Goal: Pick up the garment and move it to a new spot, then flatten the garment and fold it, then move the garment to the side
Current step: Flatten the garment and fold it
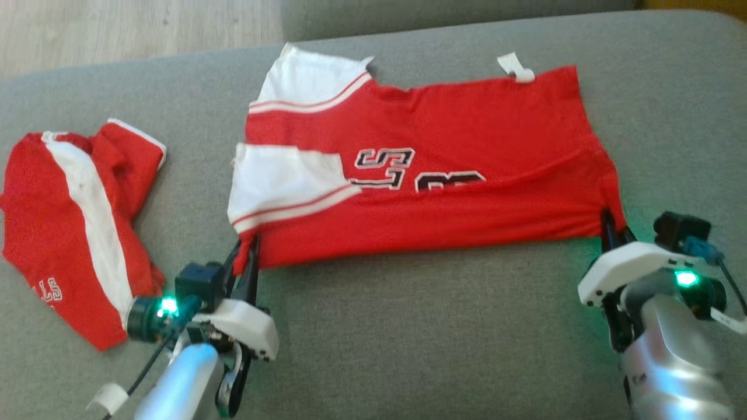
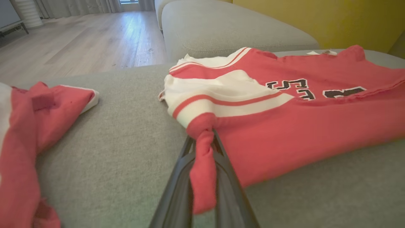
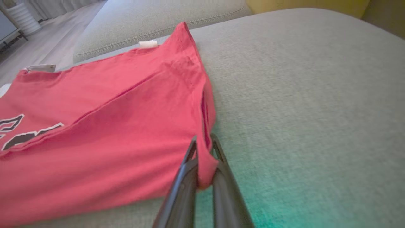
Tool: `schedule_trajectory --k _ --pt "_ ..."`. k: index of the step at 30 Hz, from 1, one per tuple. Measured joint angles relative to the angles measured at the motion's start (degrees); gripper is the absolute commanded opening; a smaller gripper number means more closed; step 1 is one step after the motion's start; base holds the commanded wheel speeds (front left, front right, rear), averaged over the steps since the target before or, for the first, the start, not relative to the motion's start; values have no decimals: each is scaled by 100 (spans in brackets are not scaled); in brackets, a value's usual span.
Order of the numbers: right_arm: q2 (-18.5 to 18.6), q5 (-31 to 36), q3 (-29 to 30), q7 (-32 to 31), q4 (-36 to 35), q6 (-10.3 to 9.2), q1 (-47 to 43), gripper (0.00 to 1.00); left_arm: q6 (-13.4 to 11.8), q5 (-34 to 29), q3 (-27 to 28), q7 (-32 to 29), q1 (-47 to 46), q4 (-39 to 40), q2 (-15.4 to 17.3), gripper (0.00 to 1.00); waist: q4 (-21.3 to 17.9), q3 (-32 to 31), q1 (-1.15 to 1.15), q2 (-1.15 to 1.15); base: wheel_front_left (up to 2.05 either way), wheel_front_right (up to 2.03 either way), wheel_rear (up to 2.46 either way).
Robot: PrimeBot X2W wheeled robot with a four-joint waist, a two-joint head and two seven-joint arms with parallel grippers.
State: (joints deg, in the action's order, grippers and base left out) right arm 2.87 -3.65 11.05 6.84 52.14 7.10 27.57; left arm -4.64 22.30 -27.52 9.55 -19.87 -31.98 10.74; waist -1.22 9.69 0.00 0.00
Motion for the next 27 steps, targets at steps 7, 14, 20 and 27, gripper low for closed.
schedule_trajectory --k 7,14,20,27 --pt "-22 65 163 -136 -458 1 -581 0 10 98 -67 -136 383 -54 40 0 -94 -384 0 0 0 0 0" --pt "-34 -16 165 -675 -1249 1 -1413 0 8 151 -236 -443 898 240 127 0 -191 -748 -1 0 0 0 0" --pt "-42 -236 171 -1215 -2138 1 -2192 0 -144 192 -380 -804 1349 654 205 0 -255 -929 -1 0 0 0 0" --pt "-57 -391 176 -1657 -2808 1 -2607 100 -193 192 -485 -1109 1500 891 302 0 -269 -947 0 0 0 0 0"
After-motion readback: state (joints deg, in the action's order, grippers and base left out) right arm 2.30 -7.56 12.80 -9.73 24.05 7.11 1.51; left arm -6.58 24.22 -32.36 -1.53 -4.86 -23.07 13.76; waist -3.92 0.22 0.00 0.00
